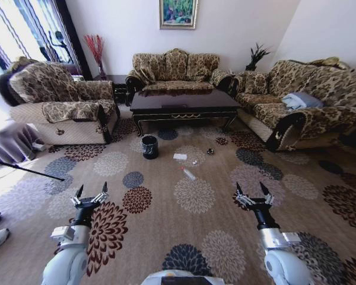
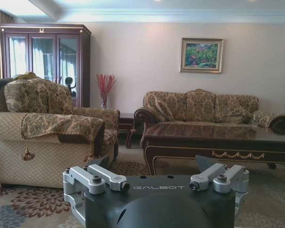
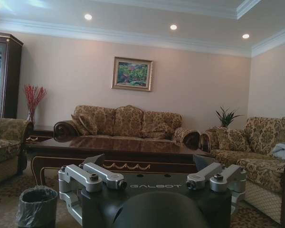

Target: Move to the front of the table and pick up the trash from the floor, then place it into the trash bin.

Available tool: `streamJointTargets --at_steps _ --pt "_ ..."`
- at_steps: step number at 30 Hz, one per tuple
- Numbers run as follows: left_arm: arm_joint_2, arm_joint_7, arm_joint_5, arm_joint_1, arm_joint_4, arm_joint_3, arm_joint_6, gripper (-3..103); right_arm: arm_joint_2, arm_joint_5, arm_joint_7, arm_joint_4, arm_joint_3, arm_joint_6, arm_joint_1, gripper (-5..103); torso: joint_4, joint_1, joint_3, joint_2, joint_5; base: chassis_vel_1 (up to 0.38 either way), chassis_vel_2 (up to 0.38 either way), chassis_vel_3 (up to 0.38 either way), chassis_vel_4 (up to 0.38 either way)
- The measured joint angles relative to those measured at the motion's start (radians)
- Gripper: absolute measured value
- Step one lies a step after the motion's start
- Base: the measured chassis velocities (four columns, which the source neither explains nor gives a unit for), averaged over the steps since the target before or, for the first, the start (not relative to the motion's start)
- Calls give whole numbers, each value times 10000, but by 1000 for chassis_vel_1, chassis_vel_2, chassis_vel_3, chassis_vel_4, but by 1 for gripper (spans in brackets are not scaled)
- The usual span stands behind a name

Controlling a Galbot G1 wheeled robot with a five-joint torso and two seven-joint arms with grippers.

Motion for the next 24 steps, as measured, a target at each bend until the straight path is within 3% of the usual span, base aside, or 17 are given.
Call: streamJointTargets --at_steps 10,24 --pt "-18 34 5 59 -114 -19 -10 100 0 -339 -542 169 70 259 -88 100 0 -72 -101 -175 -1 0 0 0 0" --pt "-117 70 132 112 -198 -19 -123 100 49 -359 -564 233 49 308 -137 100 0 -190 -255 -440 0 0 0 0 0"
